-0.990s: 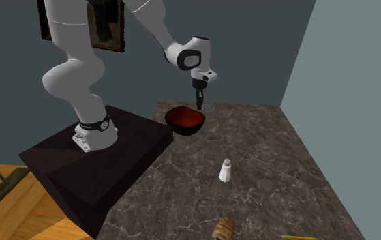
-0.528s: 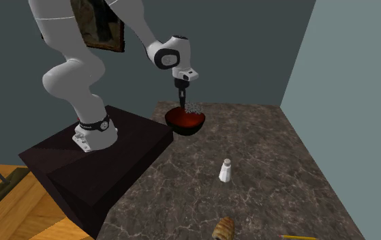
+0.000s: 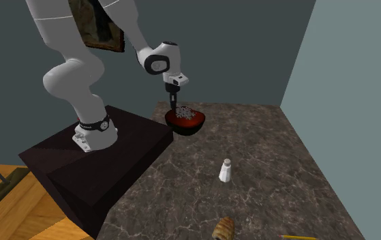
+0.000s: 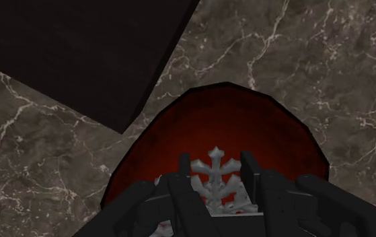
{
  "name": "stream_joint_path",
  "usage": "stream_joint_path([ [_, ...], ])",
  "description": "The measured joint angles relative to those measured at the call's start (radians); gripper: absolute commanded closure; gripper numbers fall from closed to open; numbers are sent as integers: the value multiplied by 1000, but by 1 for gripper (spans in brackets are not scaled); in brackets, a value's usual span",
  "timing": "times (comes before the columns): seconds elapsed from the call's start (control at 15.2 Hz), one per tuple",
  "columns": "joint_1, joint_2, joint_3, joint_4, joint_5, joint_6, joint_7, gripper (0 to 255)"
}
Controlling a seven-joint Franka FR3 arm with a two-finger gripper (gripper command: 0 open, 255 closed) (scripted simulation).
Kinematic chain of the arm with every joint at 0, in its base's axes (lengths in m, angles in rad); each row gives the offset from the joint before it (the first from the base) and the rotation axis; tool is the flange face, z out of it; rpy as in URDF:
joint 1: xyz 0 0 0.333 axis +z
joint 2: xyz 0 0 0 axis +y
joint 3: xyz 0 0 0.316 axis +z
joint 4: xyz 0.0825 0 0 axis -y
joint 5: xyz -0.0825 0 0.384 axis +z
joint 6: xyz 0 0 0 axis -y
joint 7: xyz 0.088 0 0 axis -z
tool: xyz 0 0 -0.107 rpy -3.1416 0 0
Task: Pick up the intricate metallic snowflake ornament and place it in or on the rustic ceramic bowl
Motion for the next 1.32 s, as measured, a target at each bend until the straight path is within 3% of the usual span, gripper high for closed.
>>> stream_joint_path([
  [0.33, -13, 111, -28, 6, -191, 80, 138, 255],
  [0.59, 26, 197, -107, 19, -364, 130, 263, 255],
  [1.06, 37, 211, -125, 21, -396, 142, 284, 255],
  [1.12, 38, 211, -125, 21, -396, 142, 284, 0],
  [1.32, 37, 213, -127, 23, -397, 143, 285, 0],
])
